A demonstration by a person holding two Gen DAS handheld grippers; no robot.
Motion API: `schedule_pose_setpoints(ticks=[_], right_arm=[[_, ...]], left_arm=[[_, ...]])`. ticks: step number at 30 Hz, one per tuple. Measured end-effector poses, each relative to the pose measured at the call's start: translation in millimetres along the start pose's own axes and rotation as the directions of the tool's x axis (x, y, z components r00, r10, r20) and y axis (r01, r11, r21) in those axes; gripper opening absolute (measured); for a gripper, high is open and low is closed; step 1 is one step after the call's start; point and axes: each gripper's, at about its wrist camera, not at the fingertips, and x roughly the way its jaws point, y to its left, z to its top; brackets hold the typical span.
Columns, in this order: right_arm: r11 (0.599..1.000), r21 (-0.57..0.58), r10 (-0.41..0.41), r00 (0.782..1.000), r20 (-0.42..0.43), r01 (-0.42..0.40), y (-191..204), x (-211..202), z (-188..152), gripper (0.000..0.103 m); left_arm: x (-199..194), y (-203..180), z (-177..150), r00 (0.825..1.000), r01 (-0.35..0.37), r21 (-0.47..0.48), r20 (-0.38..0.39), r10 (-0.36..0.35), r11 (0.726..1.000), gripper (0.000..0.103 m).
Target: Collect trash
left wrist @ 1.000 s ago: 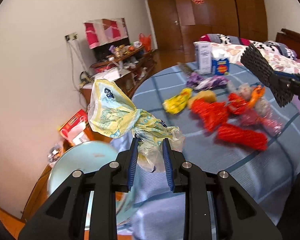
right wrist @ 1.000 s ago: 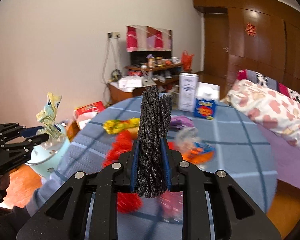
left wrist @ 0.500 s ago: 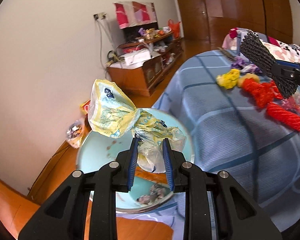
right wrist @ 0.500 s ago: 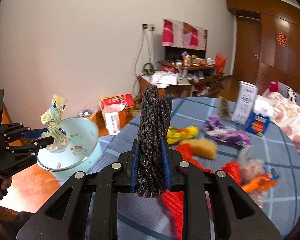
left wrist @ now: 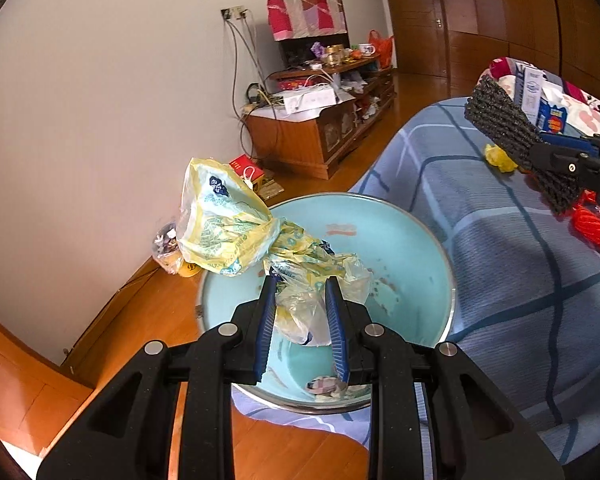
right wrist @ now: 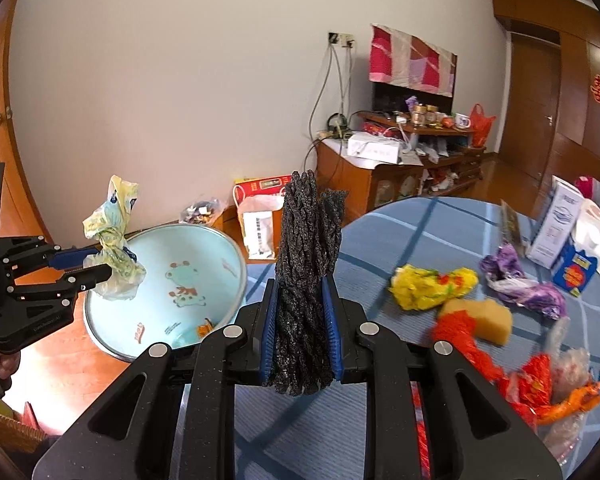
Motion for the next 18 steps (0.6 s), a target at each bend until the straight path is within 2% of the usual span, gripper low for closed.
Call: schedule_pose_setpoints(ticks=[18], right_arm=[[0.996, -0.070, 0.055, 0.998, -0.039, -0.057, 35.0, 39.2, 12.4, 0.023]], left_arm=[[8.3, 24.0, -3.5, 0.999, -0.032, -0.042, -0.028, 0.031, 0.999, 0.026]])
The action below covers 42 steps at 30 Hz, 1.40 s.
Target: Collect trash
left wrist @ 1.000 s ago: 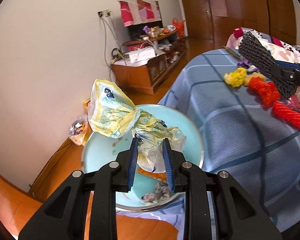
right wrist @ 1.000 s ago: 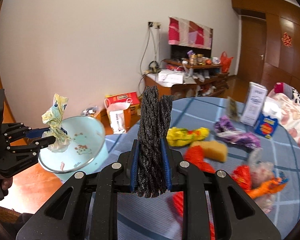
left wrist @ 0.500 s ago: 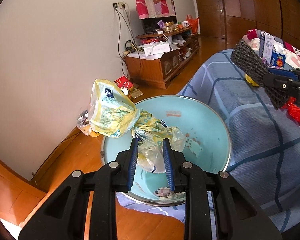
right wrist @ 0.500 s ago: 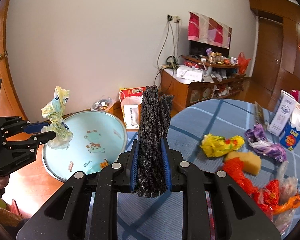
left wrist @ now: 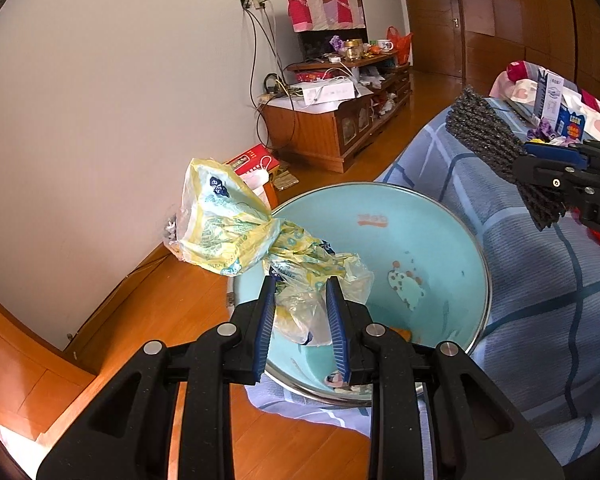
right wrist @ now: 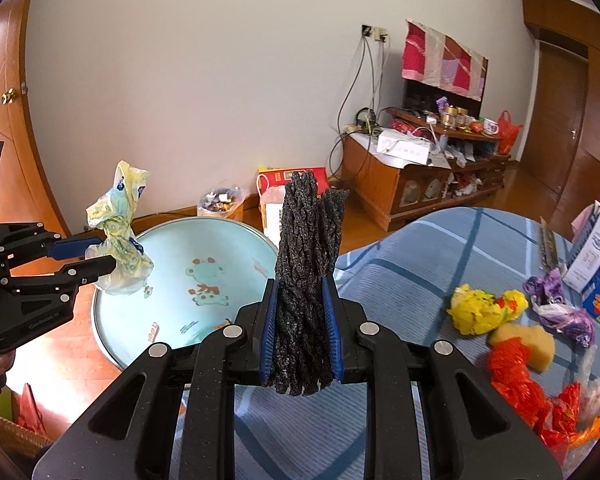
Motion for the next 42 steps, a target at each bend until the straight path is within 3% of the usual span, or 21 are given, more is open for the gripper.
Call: schedule_pose_setpoints(ticks=[13, 16, 20, 25, 30, 35, 42], right_arm=[[0.999, -0.044, 0.030, 0.999, -0.011, -0.031, 14.4, 12.5, 6.6, 0.023], [0.998, -0.051, 0.043, 0.999, -0.013, -0.044, 16.7, 14.1, 6.7, 0.024], [0.996, -0.055, 0.063, 0.998, -0.008, -0.063, 19.1, 16.8, 5.6, 0.048], [0.998, -0.036, 0.053, 0.998, -0.019, -0.054, 15.8, 16.8, 1.0, 0.057], [1.000, -0.007, 0.001, 1.000, -0.014, -0.001, 0.0, -7.6, -7.9, 0.057], [0.993, 0.050, -0.110, 0.994, 0.002, 0.110, -42.3, -56.4, -32.1, 0.057], [0.944, 0.149, -0.294, 0.955, -0.031, 0.295, -114.0, -122.0, -93.7, 0.057]], left_arm=[[2.0, 7.9, -1.6, 1.000, 0.005, -0.023, -0.004, -0.005, 1.000, 0.028], [1.0, 7.0, -2.0, 1.000, 0.015, -0.020, 0.000, -0.015, 1.000, 0.033], [-1.6, 0.9, -2.3, 0.999, 0.045, -0.012, 0.014, -0.044, 0.999, 0.039], [-0.2, -8.2, -5.5, 0.999, 0.050, -0.005, 0.012, -0.050, 0.999, 0.058], [3.3, -20.9, -10.2, 0.999, 0.044, -0.019, 0.007, -0.043, 0.999, 0.072], [6.5, -40.5, -12.8, 0.999, 0.041, -0.016, -0.006, -0.041, 0.999, 0.081], [6.6, -78.6, -9.5, 0.999, 0.042, 0.012, 0.002, -0.042, 0.999, 0.091]])
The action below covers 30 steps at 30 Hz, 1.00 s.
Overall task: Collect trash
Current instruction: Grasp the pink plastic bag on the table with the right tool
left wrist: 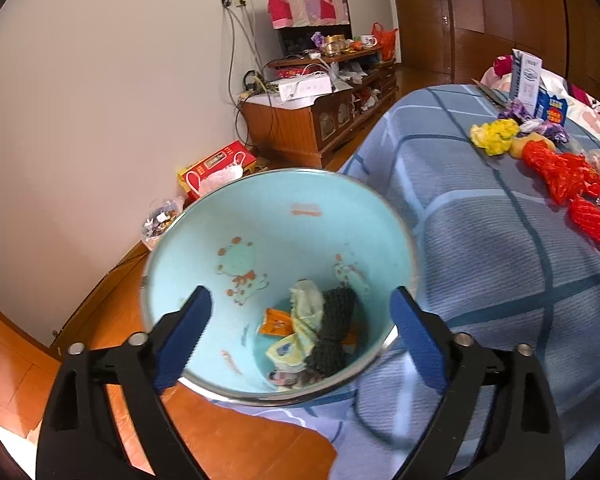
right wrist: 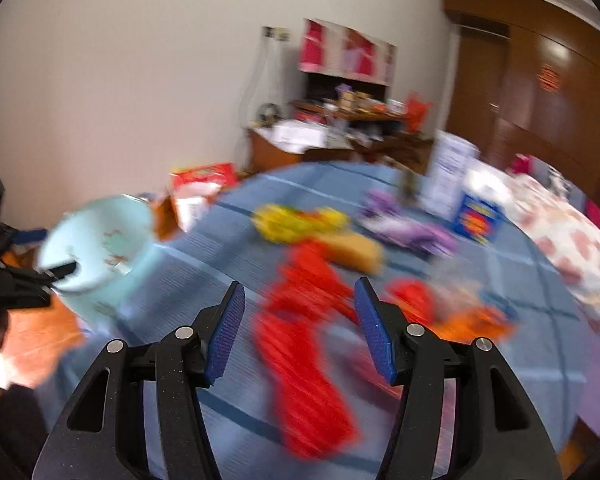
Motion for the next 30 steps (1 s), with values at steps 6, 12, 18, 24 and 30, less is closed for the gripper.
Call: schedule_pose_setpoints(ticks=[6, 12, 18, 24, 30], right_arm=[[0.994, 0.084, -0.058, 0.996, -0.070, 0.064, -49.9, -7.5, -45.4, 0.057], [0.994, 0.088, -0.047, 0.993, -0.112, 0.057, -61.0, -2.2, -59.9, 0.056], [0.994, 0.107, -0.006, 0.990, -0.143, 0.022, -63.3, 4.6, -67.2, 0.030], [0.994, 0.112, 0.002, 0.991, -0.130, 0.013, -63.4, -1.1, -64.6, 0.019], [0.992, 0.126, 0.000, 0.993, -0.119, 0.015, -67.0, -5.2, -68.0, 0.017]], left_arm=[[5.7, -50.6, 11.4, 0.999, 0.037, 0.037, 0.017, -0.038, 0.999, 0.092], [6.8, -81.4, 19.1, 0.997, 0.067, 0.042, 0.022, -0.068, 0.997, 0.092], [2.2, -87.0, 20.2, 0.997, 0.075, 0.045, 0.012, -0.075, 0.996, 0.092], [-7.1, -95.1, 24.7, 0.995, 0.100, 0.060, 0.021, -0.102, 0.993, 0.092], [-13.7, -105.1, 25.4, 0.992, 0.120, 0.079, 0.027, -0.123, 0.990, 0.092]])
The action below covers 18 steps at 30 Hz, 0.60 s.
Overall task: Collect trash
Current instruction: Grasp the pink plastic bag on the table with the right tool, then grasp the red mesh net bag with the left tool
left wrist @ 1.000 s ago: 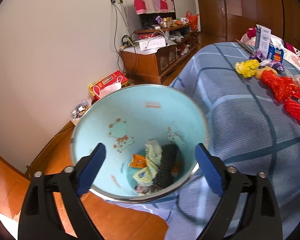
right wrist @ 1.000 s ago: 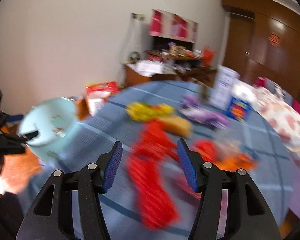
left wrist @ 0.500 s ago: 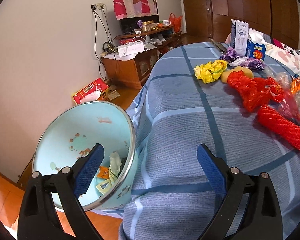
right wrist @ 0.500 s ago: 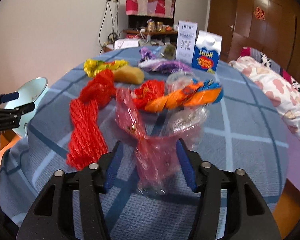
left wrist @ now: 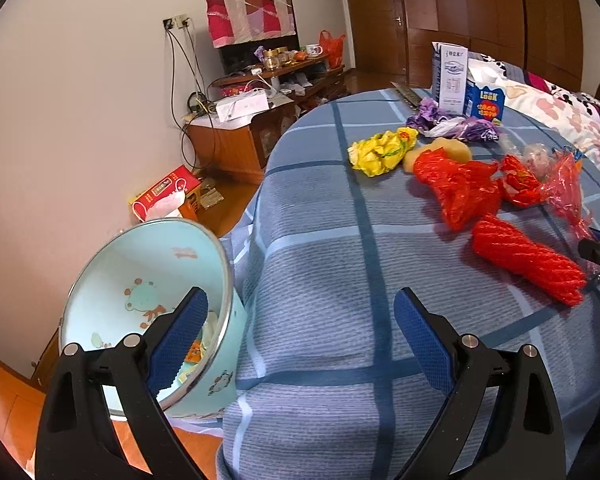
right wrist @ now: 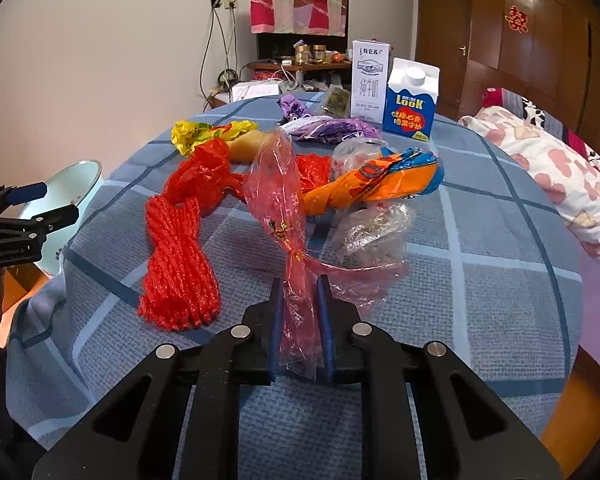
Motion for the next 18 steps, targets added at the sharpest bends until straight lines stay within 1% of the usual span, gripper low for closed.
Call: schedule_pose_setpoints(ticks=[7, 12, 15, 16, 17, 18], right_arm=[[1.000, -0.002, -0.016, 0.999, 0.041, 0.016, 0.3, -20.5, 0.8, 0.016], [0.999, 0.007, -0.048, 0.996, 0.079, 0.048, -4.4, -42.0, -1.8, 0.016], [0.997, 0.012, -0.083, 0.991, 0.100, 0.083, -10.4, -52.2, -4.7, 0.016], [0.994, 0.010, -0.111, 0.988, 0.104, 0.110, -13.0, -54.6, -6.4, 0.016], [0.992, 0.007, -0.128, 0.986, 0.105, 0.128, -15.1, -55.4, -7.2, 0.016], [0.988, 0.007, -0.152, 0.983, 0.107, 0.152, -18.7, -56.0, -9.1, 0.016]], left_arm=[[-4.7, -15.1, 9.0, 1.000, 0.024, 0.007, 0.008, -0.024, 1.000, 0.092], [-8.9, -40.0, 19.8, 0.998, 0.057, 0.025, 0.017, -0.058, 0.998, 0.093], [-12.0, -59.7, 26.6, 0.997, 0.074, 0.039, 0.020, -0.075, 0.996, 0.093], [-13.3, -66.7, 29.2, 0.996, 0.082, 0.043, 0.022, -0.083, 0.996, 0.094], [-14.4, -73.6, 31.1, 0.996, 0.088, 0.048, 0.024, -0.089, 0.995, 0.097], [-16.2, -82.4, 33.8, 0.995, 0.095, 0.056, 0.030, -0.097, 0.994, 0.097]])
